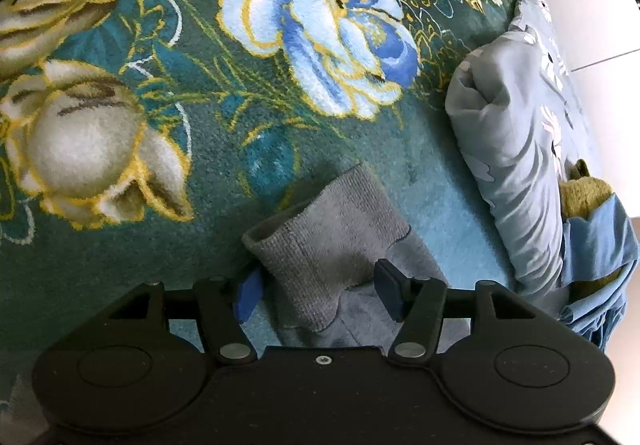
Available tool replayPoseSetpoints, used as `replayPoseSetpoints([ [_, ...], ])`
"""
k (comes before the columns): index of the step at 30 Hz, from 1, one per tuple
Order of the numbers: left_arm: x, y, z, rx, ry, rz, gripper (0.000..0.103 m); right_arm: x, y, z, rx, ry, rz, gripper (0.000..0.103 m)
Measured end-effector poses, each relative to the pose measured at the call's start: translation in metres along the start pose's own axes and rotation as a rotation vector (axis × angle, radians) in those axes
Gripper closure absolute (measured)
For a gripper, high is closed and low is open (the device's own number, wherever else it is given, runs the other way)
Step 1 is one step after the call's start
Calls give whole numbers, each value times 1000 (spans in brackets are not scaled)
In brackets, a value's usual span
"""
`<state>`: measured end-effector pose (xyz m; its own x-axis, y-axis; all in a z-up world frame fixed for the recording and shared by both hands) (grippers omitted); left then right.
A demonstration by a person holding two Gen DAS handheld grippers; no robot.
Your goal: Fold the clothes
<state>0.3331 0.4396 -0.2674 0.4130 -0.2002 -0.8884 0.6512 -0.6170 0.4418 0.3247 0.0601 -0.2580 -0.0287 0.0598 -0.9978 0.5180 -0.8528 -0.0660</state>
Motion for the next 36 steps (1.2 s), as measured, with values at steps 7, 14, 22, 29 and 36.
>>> replayPoseSetpoints([
  [7, 0, -5, -1, -64, 6, 24, 45, -22, -27, 32, -52, -28, -93, 100],
  [14, -2, 1, -1, -32, 45, -7, 84, -15, -31, 38, 12, -33, -84, 100],
  [22, -33, 24, -9, 137, 191, 23, 97, -21, -33, 37, 82, 26, -56, 100],
  [29, -5, -4, -8, 100, 114, -66, 92, -12, -31, 50, 148, -13, -53, 100],
  [36, -21, 0, -13, 76, 93, -91, 57, -36, -31, 54, 185, 34, -41, 96],
])
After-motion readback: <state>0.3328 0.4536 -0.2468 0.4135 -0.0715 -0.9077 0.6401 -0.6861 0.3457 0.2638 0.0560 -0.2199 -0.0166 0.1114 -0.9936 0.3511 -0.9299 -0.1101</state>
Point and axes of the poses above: each gripper's, at about its wrist camera, not at the fingertips, and x roughly the way its jaws point, y to its right, z to its underside, the point moved 5 cm from there along x, roughly the way its jaws point, and after that the axes turned 4 degrees about -z, right-handed, at the moved point
